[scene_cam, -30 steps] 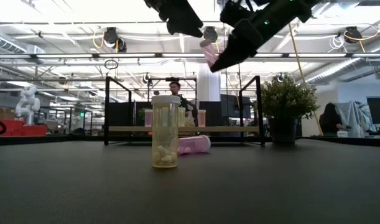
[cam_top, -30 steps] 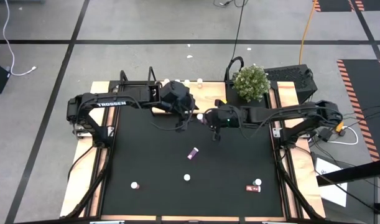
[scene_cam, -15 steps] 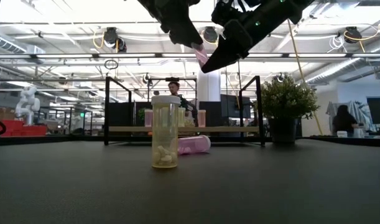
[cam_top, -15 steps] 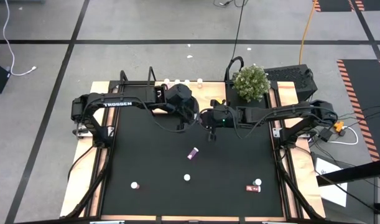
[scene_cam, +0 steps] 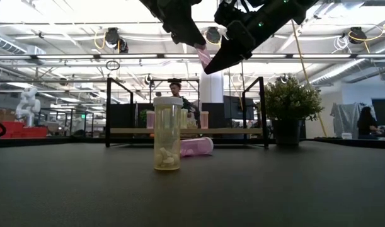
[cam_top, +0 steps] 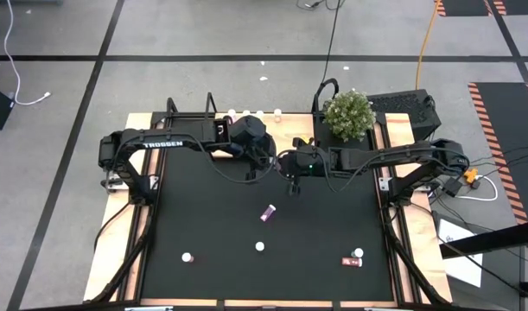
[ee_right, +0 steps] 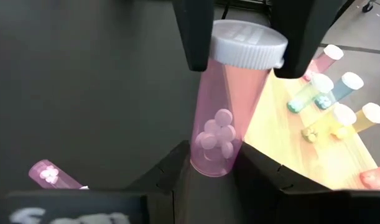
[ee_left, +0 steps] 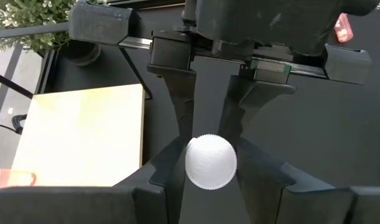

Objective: Pick and place medicine bottles onto shelf by color
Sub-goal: Put the right pink medicine bottle on the shelf aligned with the other pink medicine bottle

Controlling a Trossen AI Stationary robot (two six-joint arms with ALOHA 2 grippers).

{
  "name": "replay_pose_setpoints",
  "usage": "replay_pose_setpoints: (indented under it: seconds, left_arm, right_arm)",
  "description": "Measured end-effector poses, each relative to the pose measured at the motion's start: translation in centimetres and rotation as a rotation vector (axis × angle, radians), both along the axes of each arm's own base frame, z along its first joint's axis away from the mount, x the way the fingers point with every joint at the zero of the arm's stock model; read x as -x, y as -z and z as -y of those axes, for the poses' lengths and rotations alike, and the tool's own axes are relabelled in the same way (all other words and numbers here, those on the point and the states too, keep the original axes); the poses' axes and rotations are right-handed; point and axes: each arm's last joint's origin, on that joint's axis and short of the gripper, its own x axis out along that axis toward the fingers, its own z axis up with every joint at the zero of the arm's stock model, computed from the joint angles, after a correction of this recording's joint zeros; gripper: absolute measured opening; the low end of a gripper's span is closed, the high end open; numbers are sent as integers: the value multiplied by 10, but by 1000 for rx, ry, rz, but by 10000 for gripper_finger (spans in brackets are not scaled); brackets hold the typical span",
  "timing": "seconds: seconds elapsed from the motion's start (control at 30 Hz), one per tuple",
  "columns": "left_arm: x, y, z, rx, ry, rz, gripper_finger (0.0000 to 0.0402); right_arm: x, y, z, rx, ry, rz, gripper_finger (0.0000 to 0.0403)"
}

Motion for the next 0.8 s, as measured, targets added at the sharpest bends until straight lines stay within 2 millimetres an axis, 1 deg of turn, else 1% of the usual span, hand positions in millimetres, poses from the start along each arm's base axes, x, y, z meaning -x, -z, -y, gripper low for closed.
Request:
replay_pose_setpoints:
  seconds: [0.13,0.23,0.33,0.47,0.57,0.63,0.73,0.8]
  left_arm:
    - [0,0,0,0,-1,-1,124]
    - [1,0,-3,4,-15,-2,127]
    - [2,0,-11,37,-69,-1,127]
    - [13,-8,-23,47,-130,5,128]
    - [26,-15,-36,25,-189,-4,128]
    - [37,-19,-46,-6,-233,-36,128]
    - [53,-18,-69,-52,-297,-102,128]
    - [66,-13,-86,-53,-335,-175,128]
  right_arm:
    - [0,0,0,0,2,0,106]
    - [0,0,3,-24,28,13,121]
    - [0,-1,6,-59,63,32,150]
    - [5,-8,9,-121,117,69,202]
    - [10,-17,10,-150,151,107,240]
    - [14,-23,11,-156,209,139,258]
    - [19,-31,11,-158,246,173,274]
    - [22,-35,11,-150,257,189,276]
